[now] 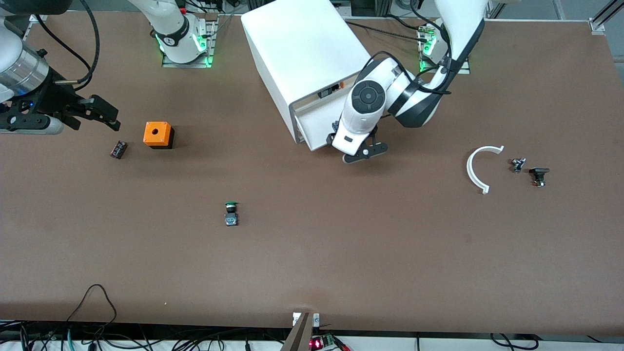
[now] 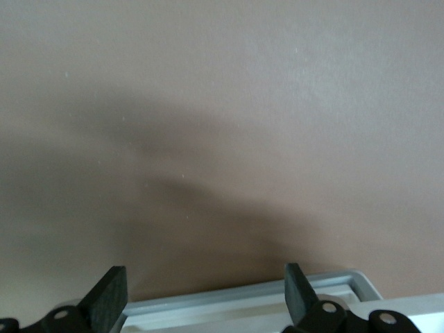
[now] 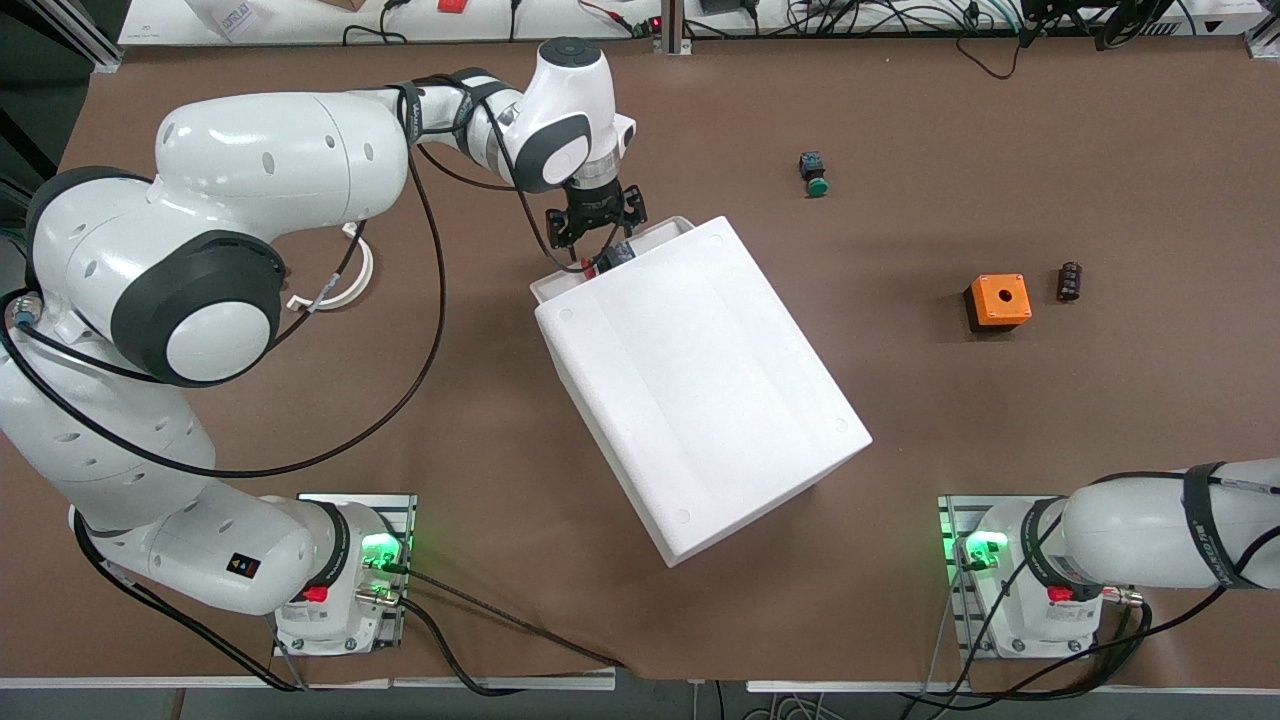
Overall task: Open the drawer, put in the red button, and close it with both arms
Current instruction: 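Push the drawer shut into the cabinet with the left gripper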
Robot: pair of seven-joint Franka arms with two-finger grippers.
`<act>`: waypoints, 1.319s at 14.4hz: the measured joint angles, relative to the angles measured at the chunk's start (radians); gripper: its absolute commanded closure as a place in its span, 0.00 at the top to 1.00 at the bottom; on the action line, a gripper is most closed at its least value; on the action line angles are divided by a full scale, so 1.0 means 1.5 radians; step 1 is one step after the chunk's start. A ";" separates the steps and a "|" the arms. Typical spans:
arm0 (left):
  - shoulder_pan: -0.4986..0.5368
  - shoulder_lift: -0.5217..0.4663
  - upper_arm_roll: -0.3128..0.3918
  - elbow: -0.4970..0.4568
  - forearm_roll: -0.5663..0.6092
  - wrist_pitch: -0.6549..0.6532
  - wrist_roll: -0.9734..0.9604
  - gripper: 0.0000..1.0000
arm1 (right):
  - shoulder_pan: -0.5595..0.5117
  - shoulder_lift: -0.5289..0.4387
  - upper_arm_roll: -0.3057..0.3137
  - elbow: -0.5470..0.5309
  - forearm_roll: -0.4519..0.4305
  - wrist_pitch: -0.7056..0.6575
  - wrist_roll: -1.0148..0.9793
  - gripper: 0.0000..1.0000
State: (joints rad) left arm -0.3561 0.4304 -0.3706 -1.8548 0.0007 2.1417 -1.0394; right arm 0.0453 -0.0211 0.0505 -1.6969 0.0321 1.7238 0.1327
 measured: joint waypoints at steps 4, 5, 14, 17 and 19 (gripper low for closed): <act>0.001 -0.002 -0.024 -0.010 -0.010 0.000 -0.012 1.00 | 0.011 0.002 0.000 0.010 0.000 -0.001 0.000 1.00; 0.001 -0.002 -0.028 -0.011 -0.014 0.000 -0.015 1.00 | 0.012 0.002 0.000 0.010 0.000 -0.001 0.000 1.00; 0.001 -0.002 -0.067 -0.018 -0.038 -0.003 -0.045 1.00 | 0.011 0.002 -0.015 0.025 0.000 -0.002 -0.001 1.00; 0.001 -0.002 -0.077 -0.019 -0.038 -0.010 -0.049 1.00 | 0.011 0.002 -0.015 0.029 0.000 -0.003 -0.001 1.00; 0.001 -0.002 -0.084 -0.019 -0.038 -0.013 -0.058 1.00 | 0.011 0.002 -0.015 0.031 0.000 -0.007 -0.001 1.00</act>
State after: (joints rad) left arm -0.3540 0.4271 -0.4971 -1.8839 -0.0570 2.1215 -1.1264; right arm 0.0623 -0.0181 0.0286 -1.6511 0.0318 1.7126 0.1320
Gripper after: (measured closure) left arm 0.000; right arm 0.000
